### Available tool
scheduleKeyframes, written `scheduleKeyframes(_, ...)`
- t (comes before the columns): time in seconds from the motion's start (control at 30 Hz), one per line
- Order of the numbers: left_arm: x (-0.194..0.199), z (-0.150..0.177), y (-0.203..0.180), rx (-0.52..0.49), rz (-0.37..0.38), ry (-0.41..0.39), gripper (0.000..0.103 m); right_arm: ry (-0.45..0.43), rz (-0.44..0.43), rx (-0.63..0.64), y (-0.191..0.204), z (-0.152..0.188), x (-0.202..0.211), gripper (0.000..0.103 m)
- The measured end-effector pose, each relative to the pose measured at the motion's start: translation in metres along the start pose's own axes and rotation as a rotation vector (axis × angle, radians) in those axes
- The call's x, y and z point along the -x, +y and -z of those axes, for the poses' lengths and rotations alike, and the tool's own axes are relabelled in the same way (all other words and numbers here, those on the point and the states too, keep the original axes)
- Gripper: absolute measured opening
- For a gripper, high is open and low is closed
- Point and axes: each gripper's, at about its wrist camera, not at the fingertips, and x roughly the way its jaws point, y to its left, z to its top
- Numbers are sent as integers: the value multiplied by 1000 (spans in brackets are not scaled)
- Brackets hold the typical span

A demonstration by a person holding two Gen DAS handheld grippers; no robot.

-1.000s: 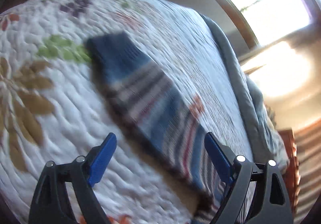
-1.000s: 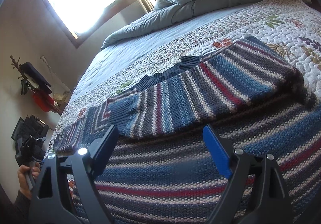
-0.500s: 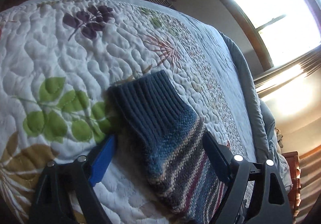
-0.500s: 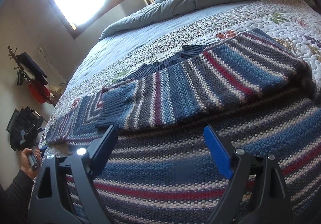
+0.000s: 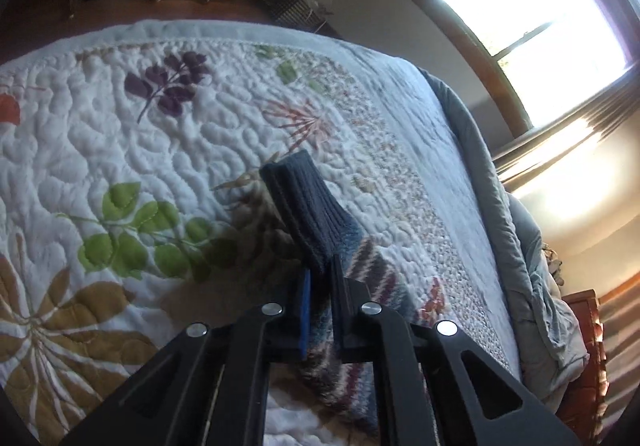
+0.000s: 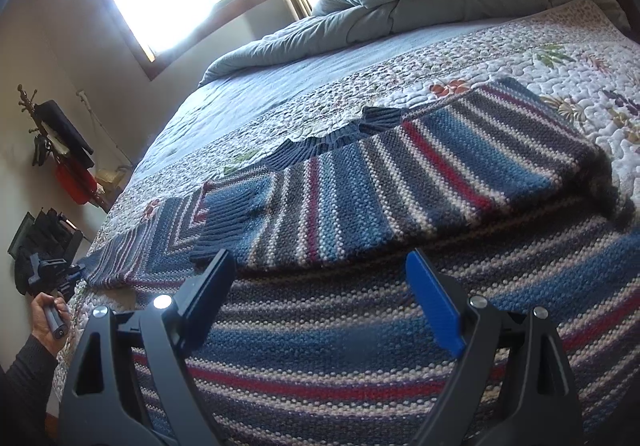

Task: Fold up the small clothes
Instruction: 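Lift the sleeve with the left gripper and fold it across the sweater body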

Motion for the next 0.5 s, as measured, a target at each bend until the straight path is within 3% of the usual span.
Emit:
scheduleKeyframes(0.3, 70, 23, -116, -162, 166, -53, 8, -12, -21, -38, -11, -6, 9, 87)
scheduleKeyframes(0.5, 96, 52, -191, -242, 255, -41, 7, -18, -39, -50, -15, -11, 18, 87)
